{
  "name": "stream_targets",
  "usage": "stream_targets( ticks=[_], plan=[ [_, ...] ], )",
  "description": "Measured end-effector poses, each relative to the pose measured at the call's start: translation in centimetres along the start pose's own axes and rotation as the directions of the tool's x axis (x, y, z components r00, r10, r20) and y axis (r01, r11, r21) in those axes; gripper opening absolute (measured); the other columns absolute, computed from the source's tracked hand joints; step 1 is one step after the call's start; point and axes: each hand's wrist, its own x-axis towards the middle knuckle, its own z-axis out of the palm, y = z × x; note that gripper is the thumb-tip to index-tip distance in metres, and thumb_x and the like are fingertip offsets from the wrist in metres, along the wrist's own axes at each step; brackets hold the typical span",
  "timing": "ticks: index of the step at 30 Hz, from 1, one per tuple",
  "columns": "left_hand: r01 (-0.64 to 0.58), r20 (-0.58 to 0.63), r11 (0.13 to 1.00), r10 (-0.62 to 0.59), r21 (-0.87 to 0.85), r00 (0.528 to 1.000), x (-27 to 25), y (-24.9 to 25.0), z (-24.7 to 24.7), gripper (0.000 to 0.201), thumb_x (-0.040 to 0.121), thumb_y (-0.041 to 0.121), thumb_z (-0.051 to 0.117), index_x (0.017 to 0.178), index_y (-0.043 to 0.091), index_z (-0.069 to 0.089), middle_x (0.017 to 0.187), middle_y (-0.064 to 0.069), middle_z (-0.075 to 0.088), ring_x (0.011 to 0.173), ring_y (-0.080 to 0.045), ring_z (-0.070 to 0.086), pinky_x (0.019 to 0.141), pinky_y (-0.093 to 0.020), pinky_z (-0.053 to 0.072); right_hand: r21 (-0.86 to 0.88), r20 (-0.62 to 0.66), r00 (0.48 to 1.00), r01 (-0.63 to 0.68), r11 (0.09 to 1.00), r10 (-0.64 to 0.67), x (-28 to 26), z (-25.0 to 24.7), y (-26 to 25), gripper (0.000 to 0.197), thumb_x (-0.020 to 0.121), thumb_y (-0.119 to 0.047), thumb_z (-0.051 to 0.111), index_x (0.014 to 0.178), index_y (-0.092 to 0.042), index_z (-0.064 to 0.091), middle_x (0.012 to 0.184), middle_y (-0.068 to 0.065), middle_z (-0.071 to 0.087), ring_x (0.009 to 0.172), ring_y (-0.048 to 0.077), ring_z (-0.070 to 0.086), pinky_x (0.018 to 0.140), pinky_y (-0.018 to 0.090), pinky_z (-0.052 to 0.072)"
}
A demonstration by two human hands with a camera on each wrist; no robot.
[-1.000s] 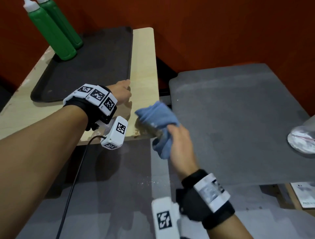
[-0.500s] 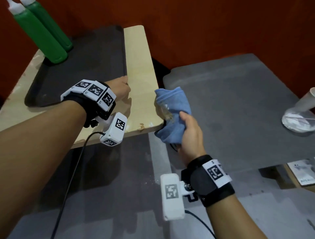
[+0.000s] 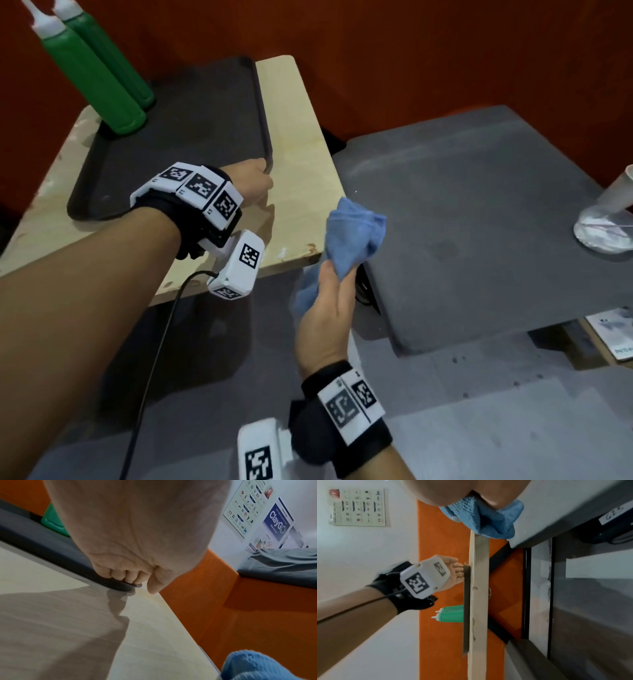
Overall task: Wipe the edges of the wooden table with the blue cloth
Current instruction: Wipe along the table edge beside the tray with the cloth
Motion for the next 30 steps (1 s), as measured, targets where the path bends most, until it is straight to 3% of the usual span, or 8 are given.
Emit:
stream_targets(
  ticks=[4, 7, 10, 13, 16, 19, 25, 30],
  plan=[
    [0.013, 0.024, 1.0, -0.014, 0.01, 1.0, 0.1, 0.0, -0.3, 0.013, 0.097, 0.013, 0.04, 0.096, 0.02, 0.051, 0.106, -0.004, 0.04, 0.072, -0.01, 0.034, 0.062, -0.02, 0.025, -0.031, -0.051, 0.998, 0.044, 0.999, -0.045, 1.0, 0.3, 0.6, 0.064, 0.09, -0.035, 0.035, 0.149, -0.013, 0.028, 0.143, -0.001, 0.049, 0.124, 0.0, 0.047, 0.102, 0.013, 0.038],
    [0.01, 0.001, 0.999, -0.01, -0.044, 1.0, 0.4, -0.2, -0.1, 0.033, 0.097, 0.012, 0.041, 0.07, 0.028, 0.03, 0.073, 0.009, 0.029, 0.06, -0.003, 0.022, 0.055, -0.016, 0.015, -0.041, -0.042, 0.998, 0.041, 0.998, -0.043, 0.7, 0.6, 0.5, 0.064, 0.09, -0.034, 0.035, 0.151, -0.016, 0.025, 0.143, -0.003, 0.048, 0.122, -0.004, 0.047, 0.101, 0.012, 0.038],
    [0.014, 0.012, 0.998, -0.013, -0.053, 1.0, 0.1, -0.1, 0.1, 0.011, 0.097, 0.014, 0.039, 0.102, 0.024, 0.038, 0.083, 0.01, 0.036, 0.073, -0.009, 0.034, 0.059, -0.017, 0.02, -0.002, -0.087, 0.995, 0.057, 0.998, -0.057, 1.4, 0.5, 0.5, 0.063, 0.089, -0.033, 0.036, 0.148, -0.011, 0.03, 0.141, 0.001, 0.051, 0.121, -0.001, 0.05, 0.101, 0.014, 0.039],
    [-0.003, 0.032, 1.0, 0.004, -0.016, 0.999, 0.0, -0.1, 0.0, 0.033, 0.097, 0.013, 0.038, 0.129, 0.011, 0.047, 0.121, -0.009, 0.046, 0.093, -0.012, 0.035, 0.077, -0.024, 0.027, -0.001, -0.055, 0.998, 0.028, 1.0, -0.028, 1.0, 0.4, 0.5, 0.064, 0.089, -0.035, 0.035, 0.15, -0.015, 0.028, 0.139, -0.008, 0.05, 0.119, -0.009, 0.048, 0.099, 0.007, 0.036],
    [-0.02, 0.033, 1.0, 0.02, -0.018, 0.999, 0.3, -0.1, -0.1, 0.032, 0.097, 0.012, 0.038, 0.126, 0.007, 0.049, 0.112, -0.002, 0.035, 0.094, -0.012, 0.034, 0.066, -0.02, 0.027, 0.006, -0.035, 0.999, 0.015, 1.0, -0.015, 0.3, 0.3, 0.1, 0.063, 0.089, -0.034, 0.036, 0.148, -0.015, 0.031, 0.132, -0.007, 0.053, 0.112, -0.011, 0.051, 0.094, 0.005, 0.037],
    [-0.027, 0.043, 1.0, 0.027, 0.004, 0.999, 0.5, -0.3, 0.0, 0.031, 0.097, 0.013, 0.038, 0.128, 0.015, 0.045, 0.11, 0.001, 0.031, 0.102, -0.012, 0.029, 0.059, -0.015, 0.021, 0.105, -0.105, 0.994, 0.025, 0.994, -0.014, 1.6, 0.4, -0.6, 0.057, 0.088, -0.032, 0.038, 0.137, -0.003, 0.045, 0.118, 0.004, 0.057, 0.106, 0.016, 0.055, 0.099, 0.029, 0.04],
    [-0.037, 0.009, 0.999, 0.037, 0.008, 0.999, 0.7, -0.3, 0.0, 0.014, 0.097, 0.011, 0.038, 0.106, 0.021, 0.035, 0.107, 0.0, 0.038, 0.089, -0.014, 0.038, 0.062, -0.018, 0.026, 0.116, -0.121, 0.992, -0.032, 0.993, 0.046, 2.0, 0.2, -1.0, 0.055, 0.084, -0.035, 0.039, 0.132, -0.01, 0.052, 0.129, 0.015, 0.058, 0.12, 0.028, 0.053, 0.107, 0.045, 0.04],
    [-0.057, 0.006, 0.993, 0.056, 0.105, 0.998, 0.5, 0.1, 0.0, 0.031, 0.094, 0.007, 0.04, 0.123, 0.003, 0.05, 0.13, -0.016, 0.053, 0.103, -0.025, 0.049, 0.083, -0.032, 0.035, 0.13, -0.121, 0.991, -0.032, 0.991, 0.048, 2.3, -0.7, -0.5, 0.03, 0.094, -0.028, 0.042, 0.118, -0.018, 0.058, 0.113, 0.002, 0.063, 0.112, 0.019, 0.058, 0.097, 0.032, 0.045]
  ],
)
